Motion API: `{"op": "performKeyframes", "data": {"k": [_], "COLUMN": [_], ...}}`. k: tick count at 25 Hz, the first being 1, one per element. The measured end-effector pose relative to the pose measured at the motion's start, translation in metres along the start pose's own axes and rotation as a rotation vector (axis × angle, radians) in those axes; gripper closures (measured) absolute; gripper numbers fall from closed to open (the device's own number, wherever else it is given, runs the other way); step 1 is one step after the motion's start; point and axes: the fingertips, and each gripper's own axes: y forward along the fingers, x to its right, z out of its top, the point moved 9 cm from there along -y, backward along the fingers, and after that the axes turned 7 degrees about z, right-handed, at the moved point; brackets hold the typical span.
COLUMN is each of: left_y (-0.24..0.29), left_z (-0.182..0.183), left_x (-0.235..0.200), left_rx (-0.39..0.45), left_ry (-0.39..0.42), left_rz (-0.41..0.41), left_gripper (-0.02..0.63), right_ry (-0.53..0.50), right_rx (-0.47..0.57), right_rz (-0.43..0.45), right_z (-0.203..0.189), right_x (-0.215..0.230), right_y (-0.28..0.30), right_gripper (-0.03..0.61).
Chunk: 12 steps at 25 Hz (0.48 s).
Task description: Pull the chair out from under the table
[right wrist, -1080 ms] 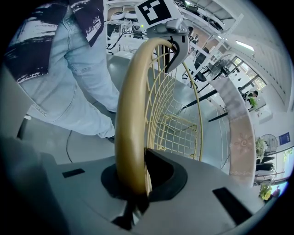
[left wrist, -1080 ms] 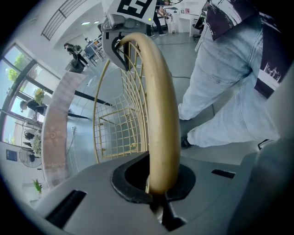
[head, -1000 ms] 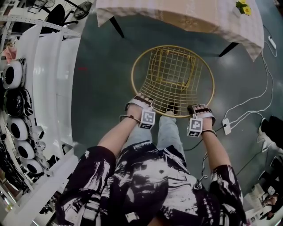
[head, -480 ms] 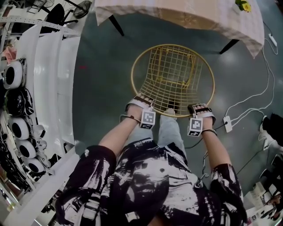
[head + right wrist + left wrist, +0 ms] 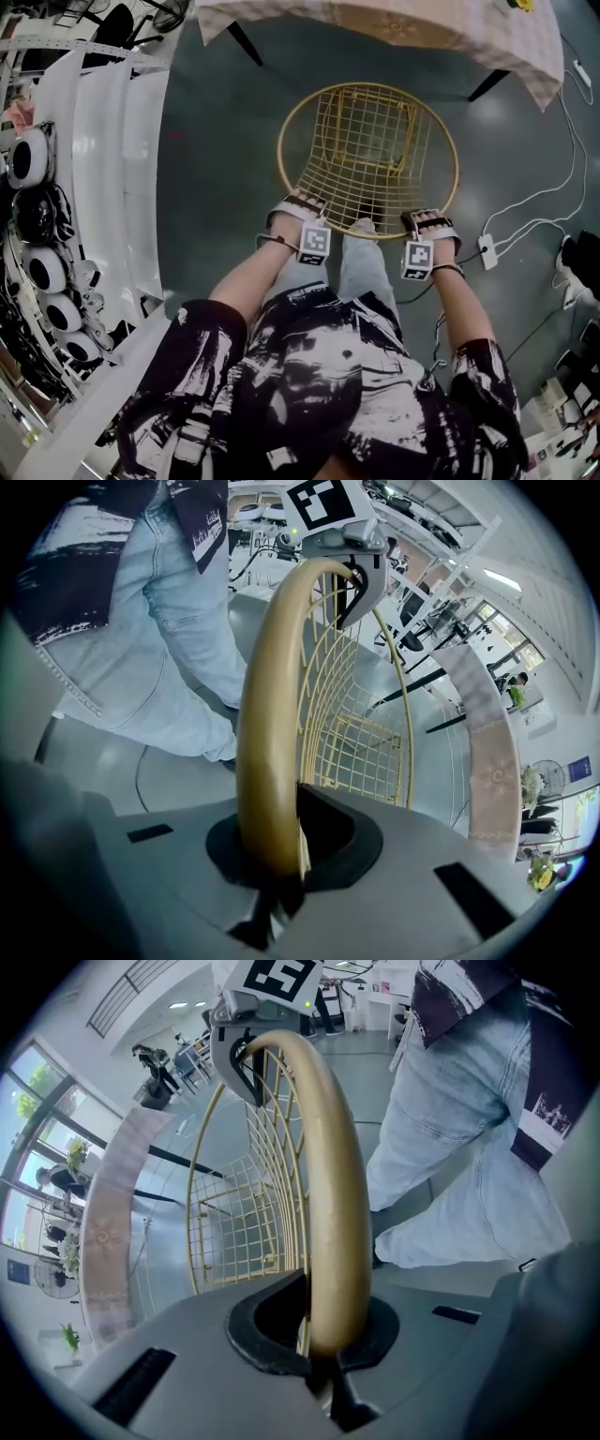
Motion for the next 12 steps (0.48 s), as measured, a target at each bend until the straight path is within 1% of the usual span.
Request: {"op": "performKeyframes", "data": {"k": [5, 6, 9, 11, 12], "left_y": [0.001, 0.001, -0.006, -0.015, -0.019], "left_z": [-0.001, -0.002, -0.005, -0.01, -0.013], "left_x": [0.003, 0.003, 0.001, 0.0, 0.0], "left_rx": [0.017, 0.022, 0.06, 0.093, 0.103], "left_ry": [0.021, 0.013, -0.035, -0.068, -0.076], "left_rz": [0.033, 0.033, 0.017, 0.009, 0.01], "left_gripper": [0.614, 0.612, 0.603, 0.564, 0.551], "right_ry": [-0.045, -0.054, -0.063, -0.069, -0.071], "right_rx": [-0.008, -0.01, 0.012, 0.04, 0.052], "right_rz": [-0.017, -0.012, 0.007, 0.003, -0.006], "right_z": [-0.002, -0.002, -0.004, -0.005, -0.007], "right_x": [-0.004, -0.006, -0.011, -0.015, -0.016], "right_y": [0.002, 0.002, -0.004, -0.014, -0.02], "right_gripper": [0.56, 0.549, 0.485, 0.448, 0.448]}}
